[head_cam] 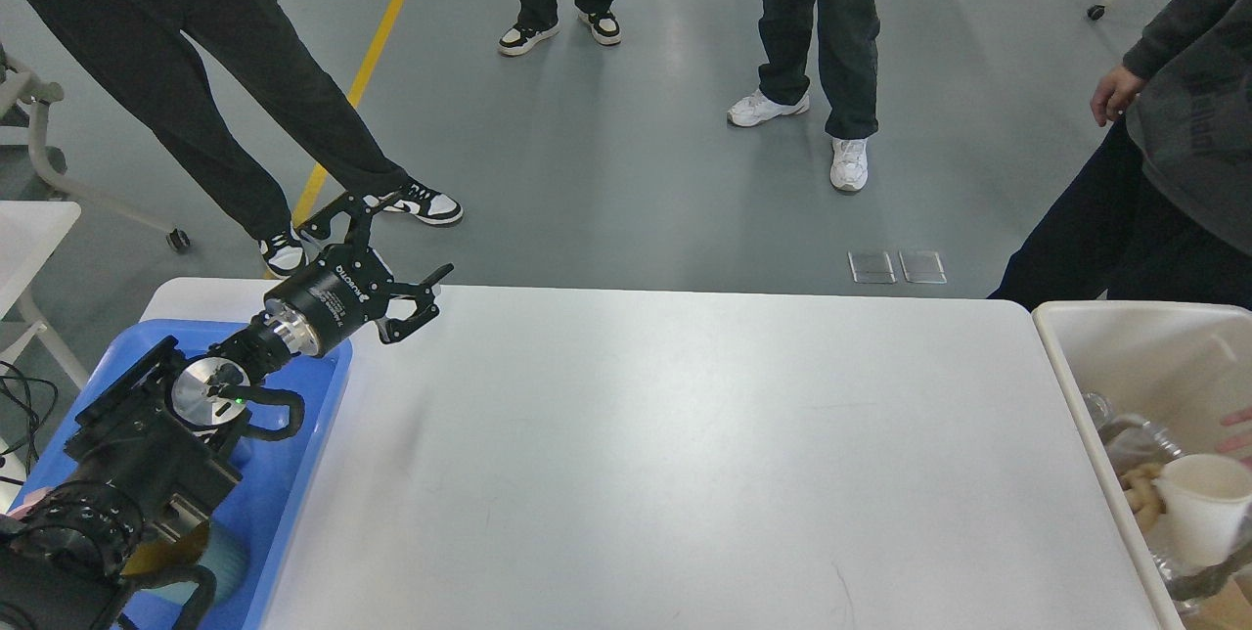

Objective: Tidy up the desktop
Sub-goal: 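Release the foil container into the white bin and raise the right gripper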

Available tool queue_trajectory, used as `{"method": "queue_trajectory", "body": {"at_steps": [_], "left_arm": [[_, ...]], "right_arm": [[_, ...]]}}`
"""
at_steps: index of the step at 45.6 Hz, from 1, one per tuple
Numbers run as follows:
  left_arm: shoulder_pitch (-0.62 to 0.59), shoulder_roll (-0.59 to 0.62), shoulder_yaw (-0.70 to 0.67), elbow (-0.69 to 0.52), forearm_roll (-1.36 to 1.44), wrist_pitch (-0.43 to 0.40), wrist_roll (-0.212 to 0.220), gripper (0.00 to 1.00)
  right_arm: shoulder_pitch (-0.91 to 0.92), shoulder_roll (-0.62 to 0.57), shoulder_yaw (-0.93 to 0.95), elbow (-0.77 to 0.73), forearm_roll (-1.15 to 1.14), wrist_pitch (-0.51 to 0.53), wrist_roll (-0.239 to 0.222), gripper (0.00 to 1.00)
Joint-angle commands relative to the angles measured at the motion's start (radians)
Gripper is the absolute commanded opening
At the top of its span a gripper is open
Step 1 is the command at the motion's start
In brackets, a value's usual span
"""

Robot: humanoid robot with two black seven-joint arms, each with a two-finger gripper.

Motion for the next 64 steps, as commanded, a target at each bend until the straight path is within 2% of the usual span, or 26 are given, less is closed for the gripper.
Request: {"method": "queue_trajectory", "body": {"at_steps": [1,7,31,45,50,59,64], "left_arm": [[0.009,0.002,-0.002,0.0,0.0,-0.004,0.0,0.96],[0.011,0.004,0.0,0.0,0.0,-0.007,-0.002,0.96],[0.017,0.004,0.0,-0.003,0.001,-0.011,-0.006,0.96],[0.018,0.005,0.0,-0.003,0.003,-0.013,-0.006,0.97],[0.017,0.007,0.0,-0.003,0.004,-0.011,-0.006,0.96],[0.017,0.007,0.0,-0.003,0.006,-0.01,-0.006,0.97],[0.017,0.007,0.003,-0.003,0.006,-0.01,-0.006,0.96]], "right_arm": [[0.0,0.003,0.001,0.0,0.004,-0.007,0.0,0.88],[0.001,0.003,0.001,0.0,0.004,-0.009,0.002,0.96],[0.005,0.003,0.006,0.004,0.049,-0.004,0.006,0.97],[0.027,0.004,0.022,0.007,0.153,-0.007,0.018,0.97],[0.064,0.004,0.093,0.007,0.24,-0.007,0.046,0.97],[0.146,0.007,0.329,0.017,0.395,0.007,0.095,1.0],[0.196,0.044,0.444,0.03,0.451,0.016,0.114,1.0]]}}
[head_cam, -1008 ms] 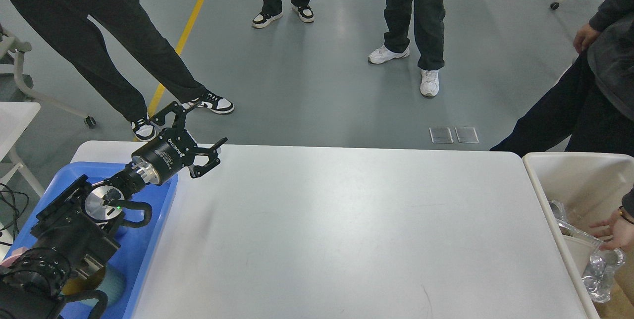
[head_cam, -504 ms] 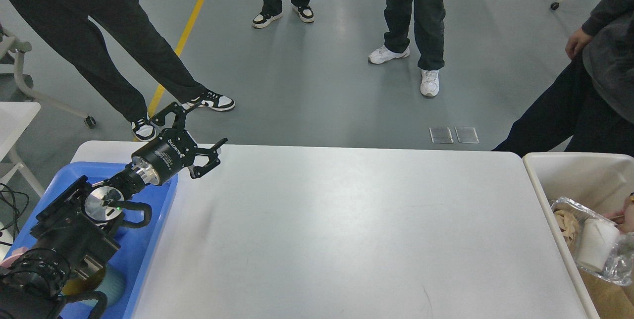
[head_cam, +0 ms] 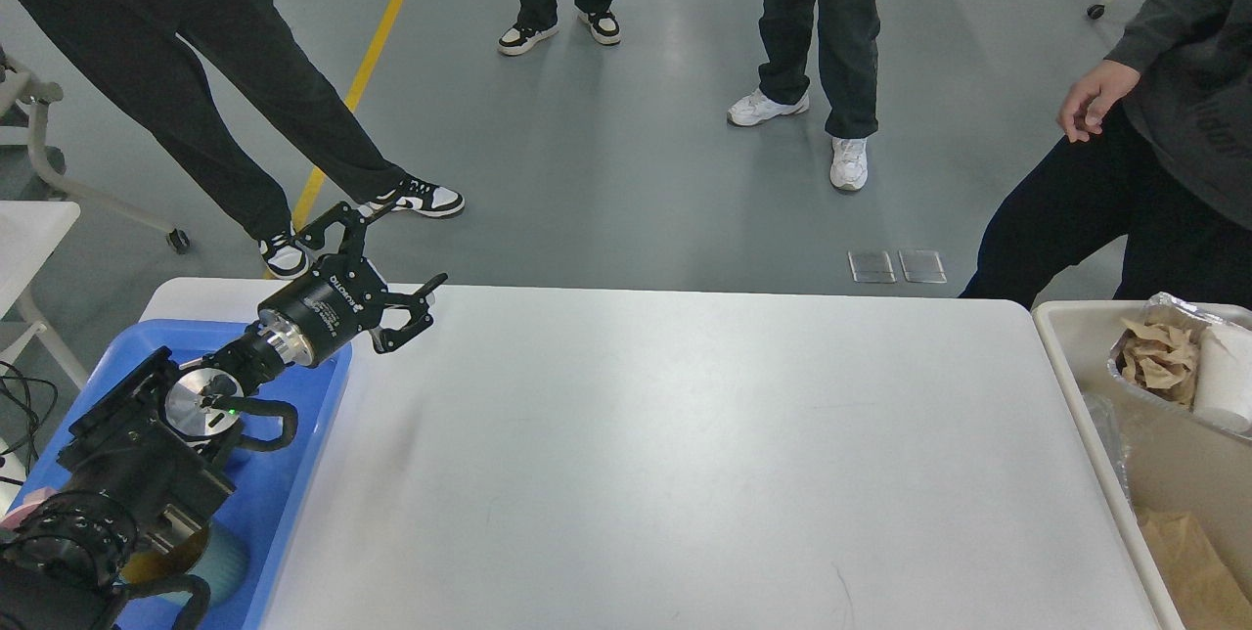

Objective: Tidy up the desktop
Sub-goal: 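Release the foil container into the white bin and raise the right gripper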

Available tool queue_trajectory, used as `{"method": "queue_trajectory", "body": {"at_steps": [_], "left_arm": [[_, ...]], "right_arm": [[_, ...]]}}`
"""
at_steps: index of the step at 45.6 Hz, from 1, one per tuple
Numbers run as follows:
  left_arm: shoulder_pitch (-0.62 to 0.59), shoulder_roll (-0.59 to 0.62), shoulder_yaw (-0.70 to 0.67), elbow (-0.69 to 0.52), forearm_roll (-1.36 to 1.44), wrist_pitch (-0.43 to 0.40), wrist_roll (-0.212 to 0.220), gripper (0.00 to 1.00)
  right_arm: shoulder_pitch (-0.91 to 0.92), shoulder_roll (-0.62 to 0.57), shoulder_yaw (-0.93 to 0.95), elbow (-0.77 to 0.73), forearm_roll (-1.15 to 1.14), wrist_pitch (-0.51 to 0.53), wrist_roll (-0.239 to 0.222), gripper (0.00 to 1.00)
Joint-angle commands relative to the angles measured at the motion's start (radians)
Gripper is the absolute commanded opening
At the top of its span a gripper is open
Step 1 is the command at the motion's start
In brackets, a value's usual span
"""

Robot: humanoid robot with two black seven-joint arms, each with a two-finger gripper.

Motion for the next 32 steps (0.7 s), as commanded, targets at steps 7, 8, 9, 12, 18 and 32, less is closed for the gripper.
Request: {"method": "queue_trajectory", "body": {"at_steps": [7,8,9,12,18,32], "left_arm": [[0.001,0.007,0.009,0.002,0.0,0.0,-0.012,0.96],[0.001,0.007,0.009,0.002,0.0,0.002,-0.015,0.96],[0.002,0.007,0.009,0.002,0.0,0.0,-0.017,0.96],[0.002,0.007,0.009,0.002,0.0,0.005,-0.018,0.96],[0.007,0.007,0.008,0.006,-0.001,0.01,-0.02,0.96],[-0.011,-0.015,-0.002,0.012,-0.017,0.138,-0.057,0.96]], "right_arm": [[0.085,0.103,0.244,0.028,0.127,0.091,0.034,1.0],[0.085,0.113,0.259,0.028,0.136,0.11,0.034,1.0],[0.085,0.126,0.275,0.028,0.148,0.133,0.036,1.0],[0.085,0.158,0.316,0.027,0.19,0.214,0.048,1.0],[0.073,0.21,0.338,0.024,0.242,0.375,0.125,1.0],[0.027,0.296,0.339,0.018,0.27,0.527,0.197,1.0]]}}
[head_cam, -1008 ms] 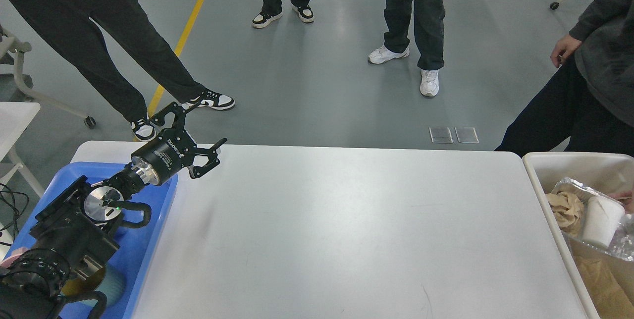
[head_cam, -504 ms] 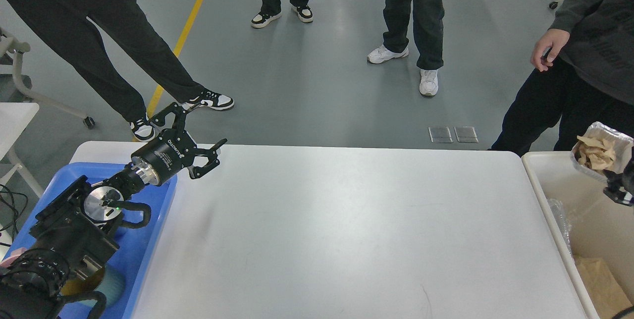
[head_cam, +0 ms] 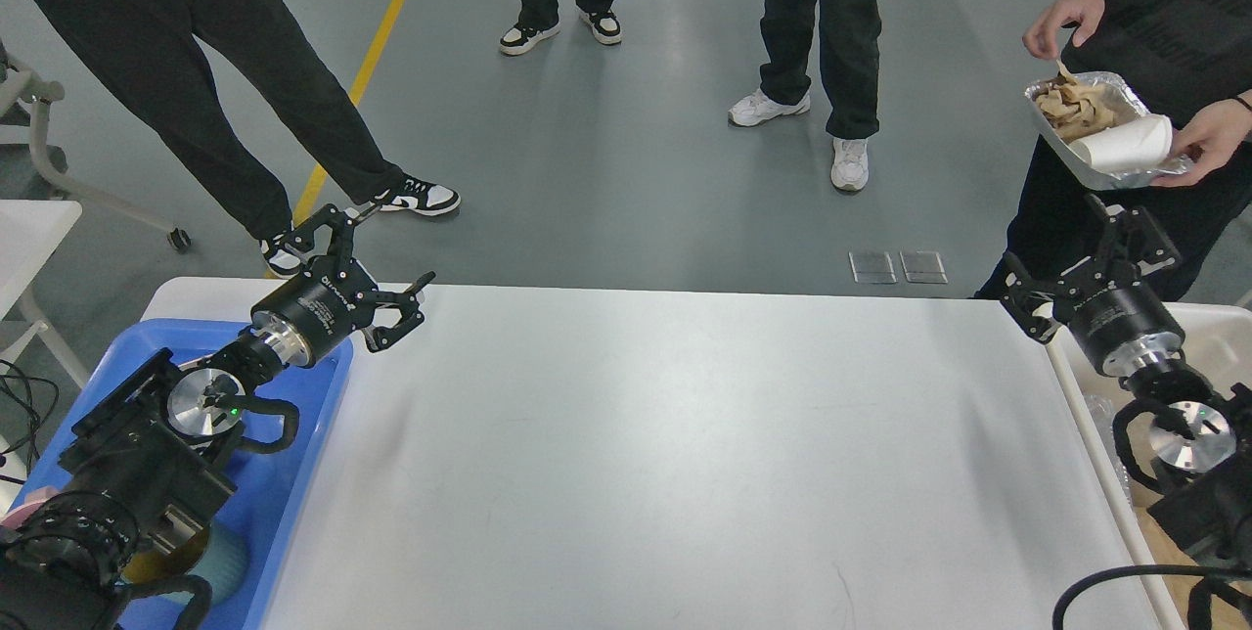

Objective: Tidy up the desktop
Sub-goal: 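Release the foil container into the white bin and raise the right gripper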

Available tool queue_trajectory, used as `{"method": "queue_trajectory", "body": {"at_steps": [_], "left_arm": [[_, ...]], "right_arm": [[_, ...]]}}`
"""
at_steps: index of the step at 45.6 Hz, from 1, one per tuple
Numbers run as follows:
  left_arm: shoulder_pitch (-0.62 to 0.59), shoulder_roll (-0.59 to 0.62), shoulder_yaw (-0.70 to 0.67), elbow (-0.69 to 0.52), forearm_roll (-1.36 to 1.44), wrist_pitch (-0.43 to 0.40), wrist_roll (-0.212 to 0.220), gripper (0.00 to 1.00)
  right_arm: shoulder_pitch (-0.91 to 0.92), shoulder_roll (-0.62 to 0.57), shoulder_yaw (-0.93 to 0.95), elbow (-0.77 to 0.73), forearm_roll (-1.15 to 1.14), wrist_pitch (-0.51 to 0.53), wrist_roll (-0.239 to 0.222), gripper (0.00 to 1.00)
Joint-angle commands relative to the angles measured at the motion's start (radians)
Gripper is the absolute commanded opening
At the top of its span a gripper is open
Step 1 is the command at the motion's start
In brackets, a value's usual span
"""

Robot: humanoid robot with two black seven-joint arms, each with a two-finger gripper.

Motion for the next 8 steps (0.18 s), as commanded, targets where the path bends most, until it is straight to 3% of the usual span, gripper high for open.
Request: {"method": "queue_trajectory", "body": {"at_steps": [1,8], "left_arm": [[-0.011,-0.011,0.004,0.0,-0.002,0.072,-0.02,0.96],[-0.017,-0.059,0.007,0.0,0.001,0.109,-0.024,0.96]], "right_arm": [[-0.008,0.03,0.0,-0.004,0.002,0.015,0.006,1.0],[-0.008,0.042,0.0,-0.006,0.002,0.015,0.006,1.0]]}}
